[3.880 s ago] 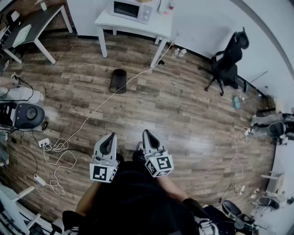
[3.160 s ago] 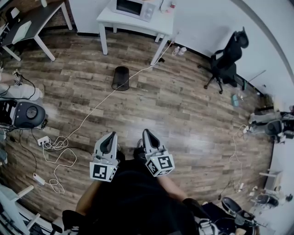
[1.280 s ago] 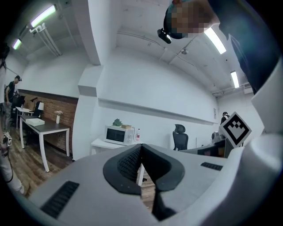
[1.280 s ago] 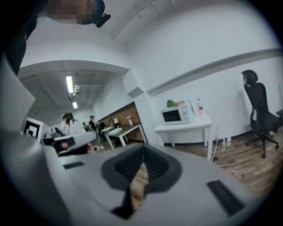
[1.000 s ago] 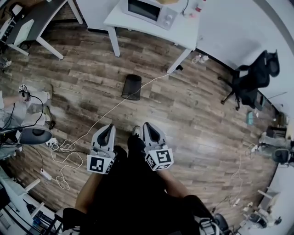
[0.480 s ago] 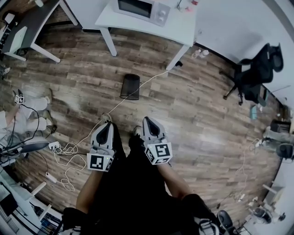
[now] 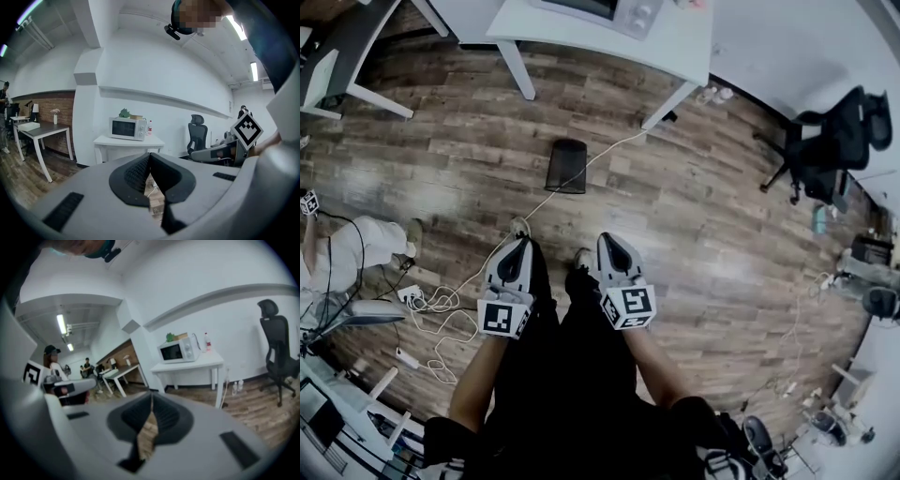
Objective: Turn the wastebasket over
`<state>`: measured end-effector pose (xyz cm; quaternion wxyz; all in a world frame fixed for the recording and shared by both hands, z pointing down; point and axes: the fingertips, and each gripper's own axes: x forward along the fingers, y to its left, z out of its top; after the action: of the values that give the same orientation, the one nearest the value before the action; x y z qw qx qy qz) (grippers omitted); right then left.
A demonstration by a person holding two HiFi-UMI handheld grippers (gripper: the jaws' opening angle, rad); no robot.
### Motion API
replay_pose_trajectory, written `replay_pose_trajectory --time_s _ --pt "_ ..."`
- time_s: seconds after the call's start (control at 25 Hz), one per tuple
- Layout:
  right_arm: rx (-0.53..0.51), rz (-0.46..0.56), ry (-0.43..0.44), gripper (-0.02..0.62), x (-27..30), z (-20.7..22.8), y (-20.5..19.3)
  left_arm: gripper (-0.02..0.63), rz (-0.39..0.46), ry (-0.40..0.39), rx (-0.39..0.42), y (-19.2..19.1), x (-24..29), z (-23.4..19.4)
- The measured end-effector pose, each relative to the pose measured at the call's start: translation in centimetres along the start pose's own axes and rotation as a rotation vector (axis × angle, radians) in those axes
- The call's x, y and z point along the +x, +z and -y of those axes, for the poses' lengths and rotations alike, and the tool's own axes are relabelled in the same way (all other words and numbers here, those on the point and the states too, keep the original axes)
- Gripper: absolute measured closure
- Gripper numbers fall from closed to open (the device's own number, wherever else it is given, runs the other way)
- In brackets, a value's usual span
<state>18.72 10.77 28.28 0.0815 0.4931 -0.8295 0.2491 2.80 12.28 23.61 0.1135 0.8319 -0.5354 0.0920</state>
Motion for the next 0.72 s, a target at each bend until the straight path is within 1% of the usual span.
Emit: replay_pose_trajectory --time_s 0.24,0.4,0.52,0.6,0.72 --pt "0.009 -0.067 -0.035 0.56 4.8 0.3 -2.7 0.569 -0.036 -0.039 -0.043 -2.6 3.4 -3.7" --pt "0.02 -0.114 -0.061 0.558 8.4 1.4 -4.7 0.569 -0.084 -0.073 -0.047 -5.2 7.0 -5.7" --pt "0.034 -0.168 -0.071 0.532 10.7 2.2 -7.1 0.568 -0.116 -0.086 -0.074 -7.4 9.0 -7.2" --pt "0.039 -0.204 -0.075 0.507 11.9 2.8 -8.9 0.54 -0.137 -0.097 -0.075 -9.1 9.9 -8.1" --pt "0.036 -0.247 -0.089 0.499 13.9 4.2 -11.5 0.508 -0.158 -0.115 -0.06 -11.6 11.4 -9.4"
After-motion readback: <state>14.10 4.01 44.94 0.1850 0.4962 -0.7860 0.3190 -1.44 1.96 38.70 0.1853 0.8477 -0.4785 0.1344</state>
